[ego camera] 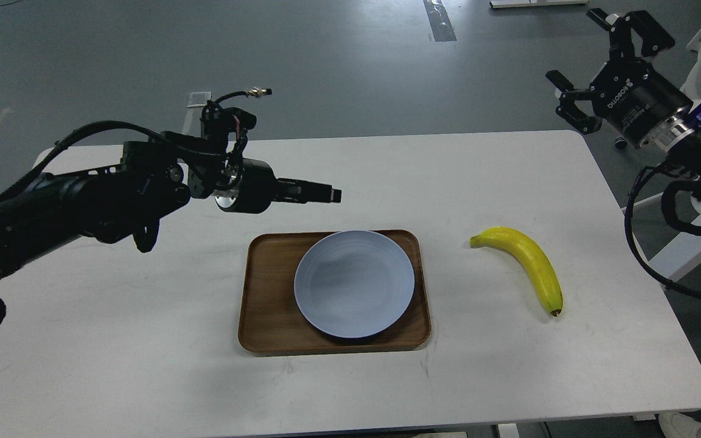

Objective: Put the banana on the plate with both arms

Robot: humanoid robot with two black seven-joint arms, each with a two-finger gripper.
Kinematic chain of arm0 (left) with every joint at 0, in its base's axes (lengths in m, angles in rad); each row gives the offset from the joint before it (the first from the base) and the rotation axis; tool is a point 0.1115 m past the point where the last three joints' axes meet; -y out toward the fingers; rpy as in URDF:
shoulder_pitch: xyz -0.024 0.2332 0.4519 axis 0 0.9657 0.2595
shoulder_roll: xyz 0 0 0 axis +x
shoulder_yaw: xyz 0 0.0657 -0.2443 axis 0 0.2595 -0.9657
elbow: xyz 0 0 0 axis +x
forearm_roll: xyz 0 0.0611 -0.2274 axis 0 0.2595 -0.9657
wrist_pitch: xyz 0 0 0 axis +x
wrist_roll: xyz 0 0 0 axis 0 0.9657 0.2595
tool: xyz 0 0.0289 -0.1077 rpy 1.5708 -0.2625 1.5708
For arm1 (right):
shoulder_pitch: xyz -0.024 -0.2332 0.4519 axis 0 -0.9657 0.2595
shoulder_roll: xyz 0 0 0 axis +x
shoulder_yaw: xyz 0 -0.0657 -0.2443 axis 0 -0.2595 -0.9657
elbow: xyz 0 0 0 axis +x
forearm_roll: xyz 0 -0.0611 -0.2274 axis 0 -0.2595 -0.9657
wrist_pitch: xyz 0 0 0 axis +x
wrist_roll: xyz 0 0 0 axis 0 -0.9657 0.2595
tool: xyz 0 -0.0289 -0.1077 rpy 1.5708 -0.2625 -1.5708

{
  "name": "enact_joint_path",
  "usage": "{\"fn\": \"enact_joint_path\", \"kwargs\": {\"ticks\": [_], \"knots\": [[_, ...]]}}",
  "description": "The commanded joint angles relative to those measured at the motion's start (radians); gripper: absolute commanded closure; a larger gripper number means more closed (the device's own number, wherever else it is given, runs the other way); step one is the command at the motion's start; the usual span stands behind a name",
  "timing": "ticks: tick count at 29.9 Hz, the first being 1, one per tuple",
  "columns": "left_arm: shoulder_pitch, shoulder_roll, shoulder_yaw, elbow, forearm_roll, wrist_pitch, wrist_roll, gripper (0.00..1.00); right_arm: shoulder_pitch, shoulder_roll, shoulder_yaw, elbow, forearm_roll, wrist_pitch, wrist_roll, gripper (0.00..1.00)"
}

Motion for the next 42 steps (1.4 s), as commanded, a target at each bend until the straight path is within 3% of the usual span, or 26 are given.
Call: {"fn": "enact_joint_path", "kwargs": {"ticks": [1,9,14,20,31,42], "knots": [[0.011,0.081,-0.091,0.005,-0.284,0.0,-0.009,0.02,0.012,-0.065,-0.028,0.039,-0.079,0.003,-0.002,0.0],[0.153,0.225,-0.358,0.005,-0.665,0.0,-0.013,0.02,0.098,-0.174,-0.144,0.156,-0.493,0.008,-0.001,0.0],[0.245,0.263,-0.449,0.005,-0.711,0.0,-0.026,0.02,0.262,-0.167,-0.381,0.17,-0.801,0.012,0.008,0.0],[0.293,0.271,-0.453,0.005,-0.713,0.0,-0.084,0.02,0.471,-0.057,-0.714,0.107,-1.065,0.012,0.091,0.0],[0.304,0.271,-0.461,0.003,-0.713,0.0,-0.089,0.02,0.511,0.181,-0.994,-0.103,-1.167,0.009,0.097,0.0],[0.304,0.273,-0.472,-0.002,-0.713,0.0,-0.087,0.02,0.47,0.29,-1.088,-0.201,-1.167,0.003,0.097,0.0]]}}
